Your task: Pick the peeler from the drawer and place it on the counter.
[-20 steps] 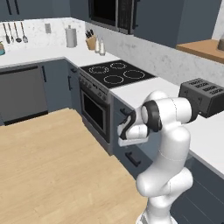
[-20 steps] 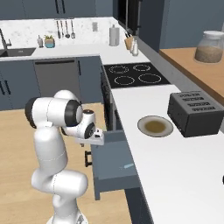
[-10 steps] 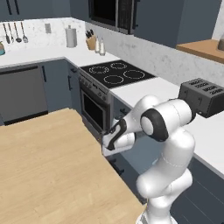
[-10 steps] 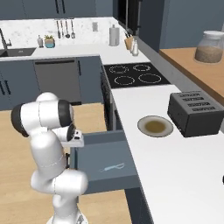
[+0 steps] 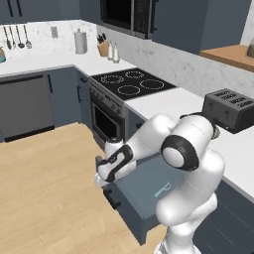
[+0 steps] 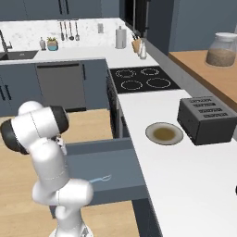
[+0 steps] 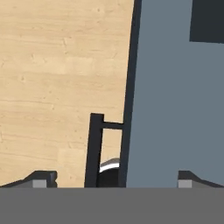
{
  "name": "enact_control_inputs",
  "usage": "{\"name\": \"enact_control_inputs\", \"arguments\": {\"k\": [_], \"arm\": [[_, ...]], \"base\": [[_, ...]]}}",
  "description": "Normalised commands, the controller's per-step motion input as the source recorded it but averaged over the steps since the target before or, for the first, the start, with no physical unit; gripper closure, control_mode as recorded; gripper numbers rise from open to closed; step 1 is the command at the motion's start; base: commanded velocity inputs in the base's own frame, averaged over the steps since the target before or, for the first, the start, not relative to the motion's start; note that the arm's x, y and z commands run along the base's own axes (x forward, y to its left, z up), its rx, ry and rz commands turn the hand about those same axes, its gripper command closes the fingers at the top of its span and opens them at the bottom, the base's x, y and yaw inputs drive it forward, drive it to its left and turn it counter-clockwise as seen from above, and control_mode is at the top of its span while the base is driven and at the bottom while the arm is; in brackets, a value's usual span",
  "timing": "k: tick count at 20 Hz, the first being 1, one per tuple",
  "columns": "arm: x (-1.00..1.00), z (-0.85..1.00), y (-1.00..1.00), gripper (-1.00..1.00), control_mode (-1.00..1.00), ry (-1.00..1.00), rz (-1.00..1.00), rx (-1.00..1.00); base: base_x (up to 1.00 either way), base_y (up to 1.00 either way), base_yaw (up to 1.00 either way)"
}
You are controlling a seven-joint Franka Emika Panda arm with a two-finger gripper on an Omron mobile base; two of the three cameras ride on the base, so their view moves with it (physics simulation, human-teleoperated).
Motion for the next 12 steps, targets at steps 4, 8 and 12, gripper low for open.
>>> {"name": "enact_control_inputs", "arguments": {"k": [4, 8, 12], "arm": [[-0.03, 0.94, 0.54, -1.0, -1.0, -0.02, 0.07, 0.0], [0.46, 0.98, -0.14, -1.0, -1.0, 0.0, 0.01, -0.01], [0.79, 0.97, -0.94, -1.0, -1.0, 0.14, -0.12, 0.0]], "base": [[0.0, 0.0, 0.0], [0.0, 0.0, 0.0], [0.0, 0.0, 0.0]]}}
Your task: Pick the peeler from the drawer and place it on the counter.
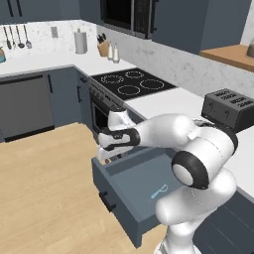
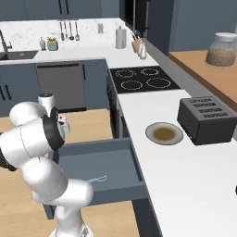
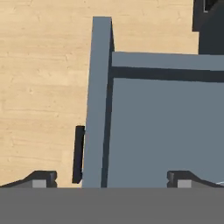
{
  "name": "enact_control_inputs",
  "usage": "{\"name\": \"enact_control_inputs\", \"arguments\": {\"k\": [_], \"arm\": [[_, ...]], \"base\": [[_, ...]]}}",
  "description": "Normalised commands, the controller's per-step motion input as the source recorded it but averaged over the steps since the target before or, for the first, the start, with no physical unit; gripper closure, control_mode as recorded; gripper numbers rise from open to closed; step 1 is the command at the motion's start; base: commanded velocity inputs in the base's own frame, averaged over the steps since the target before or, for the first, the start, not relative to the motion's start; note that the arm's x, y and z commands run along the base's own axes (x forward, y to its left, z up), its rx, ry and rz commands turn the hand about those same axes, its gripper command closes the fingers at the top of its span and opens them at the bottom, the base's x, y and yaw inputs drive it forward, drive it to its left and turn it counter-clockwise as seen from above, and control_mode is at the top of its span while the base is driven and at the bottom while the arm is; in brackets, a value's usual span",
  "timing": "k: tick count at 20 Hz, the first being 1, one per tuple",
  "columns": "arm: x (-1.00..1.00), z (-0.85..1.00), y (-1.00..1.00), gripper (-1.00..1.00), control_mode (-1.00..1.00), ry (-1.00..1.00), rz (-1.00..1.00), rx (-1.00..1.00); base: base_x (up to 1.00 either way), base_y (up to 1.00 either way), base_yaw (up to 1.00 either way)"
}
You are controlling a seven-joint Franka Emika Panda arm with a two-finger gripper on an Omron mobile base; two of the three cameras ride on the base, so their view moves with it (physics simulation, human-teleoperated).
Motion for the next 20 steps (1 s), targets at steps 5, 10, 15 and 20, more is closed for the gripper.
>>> {"name": "enact_control_inputs", "arguments": {"k": [5, 10, 15, 20], "arm": [[0.25, 0.67, -1.0, -1.0, -1.0, 0.24, -0.25, -0.02], [-0.22, -0.1, -1.0, -1.0, -1.0, 0.16, -0.34, -0.16], [-0.47, -0.08, -1.0, -1.0, -1.0, 0.06, -0.4, -0.08], [-0.87, -0.72, -0.5, -1.0, -1.0, -0.16, -0.4, -0.05]], "base": [[0.0, 0.0, 0.0], [0.0, 0.0, 0.0], [0.0, 0.0, 0.0], [0.0, 0.0, 0.0]]}}
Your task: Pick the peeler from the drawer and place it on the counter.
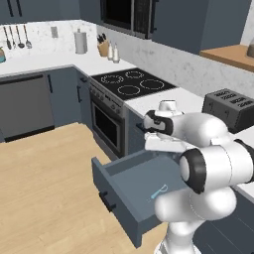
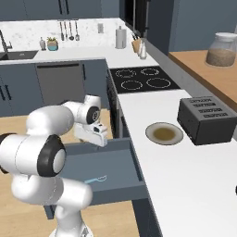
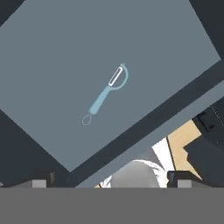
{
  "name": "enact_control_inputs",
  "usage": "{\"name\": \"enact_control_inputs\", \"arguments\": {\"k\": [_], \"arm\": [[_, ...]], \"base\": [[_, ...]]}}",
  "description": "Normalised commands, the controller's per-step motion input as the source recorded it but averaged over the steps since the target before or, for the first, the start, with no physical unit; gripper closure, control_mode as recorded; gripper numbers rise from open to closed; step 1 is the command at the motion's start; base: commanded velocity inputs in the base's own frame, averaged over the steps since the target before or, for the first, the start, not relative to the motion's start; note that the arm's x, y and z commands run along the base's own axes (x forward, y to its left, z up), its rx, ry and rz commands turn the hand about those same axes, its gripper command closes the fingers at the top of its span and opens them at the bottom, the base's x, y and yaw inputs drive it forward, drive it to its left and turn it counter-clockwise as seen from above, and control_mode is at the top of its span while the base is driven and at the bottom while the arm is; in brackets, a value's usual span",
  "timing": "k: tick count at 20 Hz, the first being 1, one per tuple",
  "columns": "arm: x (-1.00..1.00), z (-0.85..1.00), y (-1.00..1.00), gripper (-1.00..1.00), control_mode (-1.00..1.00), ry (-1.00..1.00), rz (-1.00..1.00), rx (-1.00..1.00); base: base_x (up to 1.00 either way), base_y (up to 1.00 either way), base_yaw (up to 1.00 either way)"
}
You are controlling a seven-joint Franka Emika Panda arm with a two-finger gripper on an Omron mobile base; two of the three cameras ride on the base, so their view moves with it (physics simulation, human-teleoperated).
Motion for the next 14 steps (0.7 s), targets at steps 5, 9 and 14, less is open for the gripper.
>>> {"name": "enact_control_inputs", "arguments": {"k": [5, 9, 14], "arm": [[-0.08, -0.67, 0.0, -1.0, -1.0, -0.11, -0.03, -0.01], [0.47, -0.2, 0.16, -1.0, -1.0, -0.01, 0.0, -0.03], [0.58, -0.3, 0.03, -1.0, -1.0, 0.01, 0.0, -0.01]], "base": [[0.0, 0.0, 0.0], [0.0, 0.0, 0.0], [0.0, 0.0, 0.0]]}}
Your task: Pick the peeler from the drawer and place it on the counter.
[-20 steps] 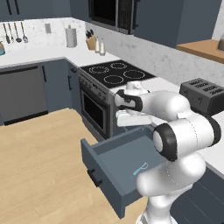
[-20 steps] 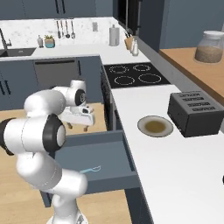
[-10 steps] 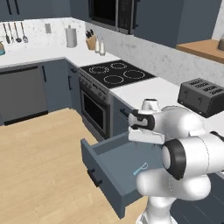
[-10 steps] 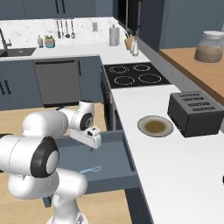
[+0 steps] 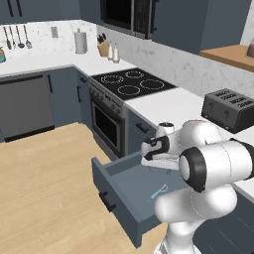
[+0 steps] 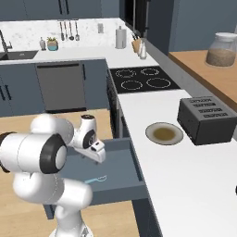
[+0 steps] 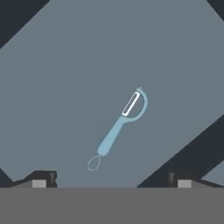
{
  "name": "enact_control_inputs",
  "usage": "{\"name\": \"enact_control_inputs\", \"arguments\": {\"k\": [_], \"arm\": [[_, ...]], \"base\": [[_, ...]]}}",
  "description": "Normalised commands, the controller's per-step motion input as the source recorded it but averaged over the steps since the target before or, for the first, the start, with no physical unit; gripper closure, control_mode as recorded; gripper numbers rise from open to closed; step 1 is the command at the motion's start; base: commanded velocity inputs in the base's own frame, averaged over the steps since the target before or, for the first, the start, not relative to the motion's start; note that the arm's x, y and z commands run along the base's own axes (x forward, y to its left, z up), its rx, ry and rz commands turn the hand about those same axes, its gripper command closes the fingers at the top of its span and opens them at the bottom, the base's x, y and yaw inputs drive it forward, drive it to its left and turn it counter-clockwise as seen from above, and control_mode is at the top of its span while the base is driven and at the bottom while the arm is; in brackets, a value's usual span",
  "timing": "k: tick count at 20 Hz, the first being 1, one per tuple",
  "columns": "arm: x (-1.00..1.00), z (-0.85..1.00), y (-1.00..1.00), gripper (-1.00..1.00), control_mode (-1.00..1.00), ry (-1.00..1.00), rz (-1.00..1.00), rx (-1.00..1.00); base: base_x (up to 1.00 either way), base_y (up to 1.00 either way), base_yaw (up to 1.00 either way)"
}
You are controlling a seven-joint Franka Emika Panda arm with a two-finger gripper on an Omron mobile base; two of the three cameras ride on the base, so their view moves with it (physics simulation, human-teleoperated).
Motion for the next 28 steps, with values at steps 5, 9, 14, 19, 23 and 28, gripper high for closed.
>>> {"name": "enact_control_inputs", "arguments": {"k": [5, 9, 14, 19, 23, 28], "arm": [[-0.02, -0.38, -0.37, -1.0, -1.0, 0.07, -0.02, -0.01], [-0.37, -0.39, -0.05, -1.0, -1.0, 0.05, -0.07, -0.01], [-0.11, -0.35, 0.23, -1.0, -1.0, 0.01, -0.09, -0.05], [-0.04, -0.45, 0.05, -1.0, -1.0, 0.01, -0.09, -0.06], [-0.15, -0.51, 0.0, -1.0, -1.0, 0.0, -0.08, -0.04], [-0.02, -0.43, 0.15, -1.0, -1.0, 0.0, -0.07, -0.03]], "base": [[0.0, 0.0, 0.0], [0.0, 0.0, 0.0], [0.0, 0.0, 0.0], [0.0, 0.0, 0.0], [0.0, 0.0, 0.0], [0.0, 0.0, 0.0]]}}
